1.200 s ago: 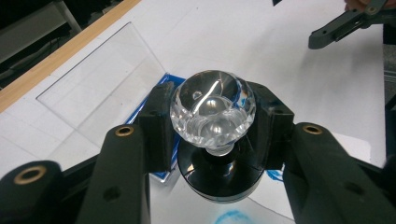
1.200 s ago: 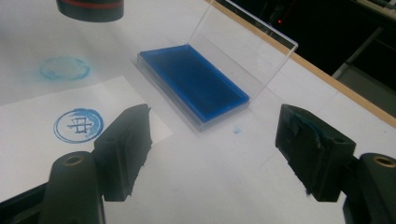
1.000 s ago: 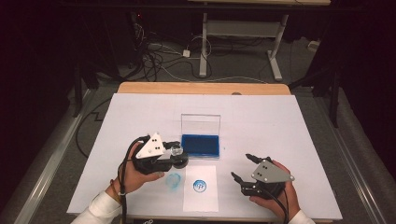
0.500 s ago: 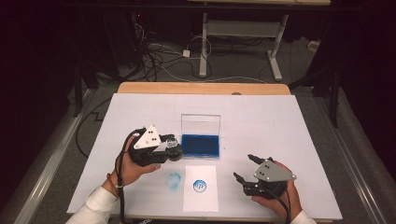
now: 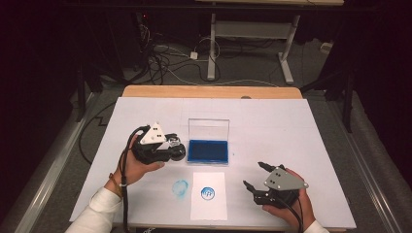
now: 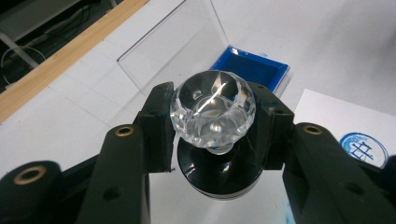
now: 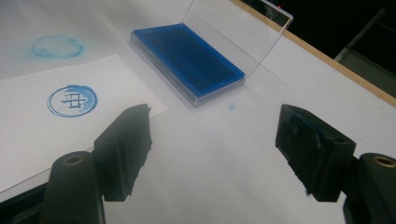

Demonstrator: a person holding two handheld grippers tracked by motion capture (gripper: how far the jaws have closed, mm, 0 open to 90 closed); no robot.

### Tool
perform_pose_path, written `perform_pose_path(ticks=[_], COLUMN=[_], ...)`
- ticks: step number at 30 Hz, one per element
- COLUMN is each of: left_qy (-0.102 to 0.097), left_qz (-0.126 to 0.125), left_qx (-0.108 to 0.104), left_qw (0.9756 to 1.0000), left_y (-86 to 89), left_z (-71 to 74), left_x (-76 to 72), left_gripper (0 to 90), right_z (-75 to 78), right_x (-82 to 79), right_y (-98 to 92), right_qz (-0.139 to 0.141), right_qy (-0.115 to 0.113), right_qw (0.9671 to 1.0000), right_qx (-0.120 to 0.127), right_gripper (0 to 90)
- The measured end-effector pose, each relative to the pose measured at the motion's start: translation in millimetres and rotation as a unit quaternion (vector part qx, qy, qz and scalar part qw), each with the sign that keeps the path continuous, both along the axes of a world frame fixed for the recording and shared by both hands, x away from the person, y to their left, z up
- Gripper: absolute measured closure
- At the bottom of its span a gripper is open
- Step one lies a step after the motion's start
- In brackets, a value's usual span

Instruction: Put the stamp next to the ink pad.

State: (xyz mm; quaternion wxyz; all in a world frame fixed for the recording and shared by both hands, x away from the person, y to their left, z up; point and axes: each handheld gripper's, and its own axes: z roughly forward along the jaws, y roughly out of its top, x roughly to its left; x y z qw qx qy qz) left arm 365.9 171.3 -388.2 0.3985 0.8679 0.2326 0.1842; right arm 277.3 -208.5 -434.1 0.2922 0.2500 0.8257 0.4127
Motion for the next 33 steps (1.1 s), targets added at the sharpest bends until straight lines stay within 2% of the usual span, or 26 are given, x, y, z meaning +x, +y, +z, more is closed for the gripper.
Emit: perform_pose_path(ticks=[15, 20, 25, 30, 33], left_qy=[0.029, 0.038, 0.043, 0.045, 0.05], left_qz=[0.025, 0.031, 0.035, 0.041, 0.043], left_qx=[0.023, 0.033, 0.036, 0.055, 0.052], left_qw=[0.999, 0.9983, 0.9978, 0.9967, 0.9965], left_y=[-1.2, -4.6, -6.3, -8.0, -7.8], left_z=[-19.8, -27.5, -33.4, -39.0, -41.6], left_x=[34.3, 43.0, 48.7, 52.8, 54.4], left_gripper=[54.4, 54.3, 54.2, 54.2, 54.2], right_z=[-3.5, -2.5, -3.6, -4.2, -4.2], right_x=[1.2, 1.3, 1.5, 1.2, 1.0], right_y=[1.1, 0.0, 0.0, 1.0, 1.2], right_qz=[0.004, -0.002, -0.001, 0.002, 0.003], right_qy=[0.01, 0.003, 0.007, 0.009, 0.009], right_qw=[0.9999, 1.0, 0.9999, 0.9999, 0.9999], right_qx=[-0.008, -0.005, -0.01, -0.013, -0.014], right_gripper=[27.3, 28.2, 28.2, 28.2, 28.1])
